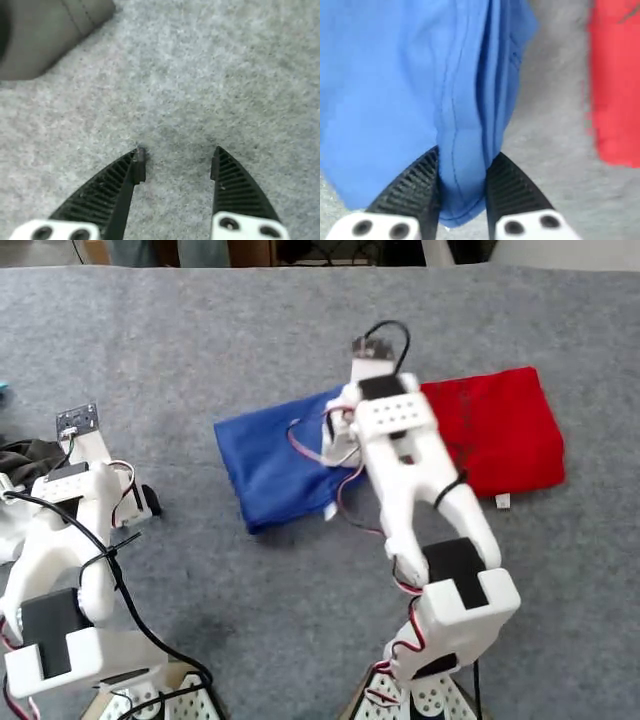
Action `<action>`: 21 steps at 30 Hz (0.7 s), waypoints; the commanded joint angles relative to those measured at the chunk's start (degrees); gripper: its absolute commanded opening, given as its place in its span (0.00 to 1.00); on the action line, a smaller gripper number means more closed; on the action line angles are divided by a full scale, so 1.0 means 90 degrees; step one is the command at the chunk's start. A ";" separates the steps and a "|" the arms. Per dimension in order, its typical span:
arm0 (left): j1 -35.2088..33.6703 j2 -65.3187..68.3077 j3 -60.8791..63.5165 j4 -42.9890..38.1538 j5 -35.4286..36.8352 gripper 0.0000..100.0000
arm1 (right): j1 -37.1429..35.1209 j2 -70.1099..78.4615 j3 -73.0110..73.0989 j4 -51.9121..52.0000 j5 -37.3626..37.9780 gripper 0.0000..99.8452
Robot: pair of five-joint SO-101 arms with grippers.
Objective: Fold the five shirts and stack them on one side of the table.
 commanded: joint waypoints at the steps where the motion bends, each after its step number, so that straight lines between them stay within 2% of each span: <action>1: -0.0063 -0.0215 -0.0005 -0.0039 0.0039 0.23 | 0.0547 -0.0034 -0.1109 0.0400 0.0703 0.01; 12: -0.0073 -0.0215 -0.0005 -0.0029 0.0039 0.23 | 0.2413 -0.0034 -0.2369 0.0811 0.2803 0.01; 21: -0.0073 -0.0215 -0.0005 -0.0029 0.0049 0.23 | 0.3595 -0.0024 -0.2662 0.0479 0.3888 0.01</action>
